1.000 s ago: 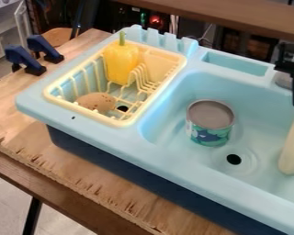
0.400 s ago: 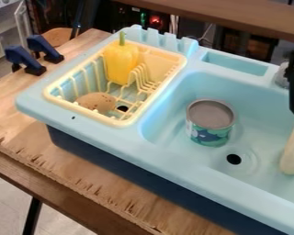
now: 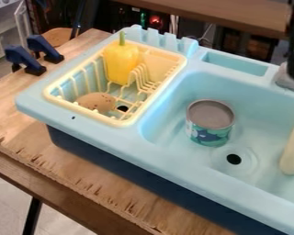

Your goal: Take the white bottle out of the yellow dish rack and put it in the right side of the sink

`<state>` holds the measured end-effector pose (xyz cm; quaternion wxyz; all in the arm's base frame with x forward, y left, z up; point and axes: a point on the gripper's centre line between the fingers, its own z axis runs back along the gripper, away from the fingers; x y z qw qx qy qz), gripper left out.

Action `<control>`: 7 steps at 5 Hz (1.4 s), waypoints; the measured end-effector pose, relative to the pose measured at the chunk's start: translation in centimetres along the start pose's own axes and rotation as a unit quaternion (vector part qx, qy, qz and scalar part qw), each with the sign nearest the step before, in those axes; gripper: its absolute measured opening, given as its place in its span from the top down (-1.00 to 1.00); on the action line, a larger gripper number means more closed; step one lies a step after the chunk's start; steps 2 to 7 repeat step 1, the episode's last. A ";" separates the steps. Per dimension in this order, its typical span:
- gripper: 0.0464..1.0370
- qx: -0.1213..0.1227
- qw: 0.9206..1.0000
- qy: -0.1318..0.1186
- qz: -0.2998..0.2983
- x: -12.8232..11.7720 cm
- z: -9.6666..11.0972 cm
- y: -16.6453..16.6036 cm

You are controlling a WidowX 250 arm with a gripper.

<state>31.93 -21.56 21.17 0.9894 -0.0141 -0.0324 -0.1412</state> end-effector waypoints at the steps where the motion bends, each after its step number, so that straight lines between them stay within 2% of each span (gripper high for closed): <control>1: -0.94 0.026 0.998 0.038 0.045 -1.4 1.0 2.3; 7: -0.94 0.026 0.998 0.038 0.045 -1.4 1.0 2.3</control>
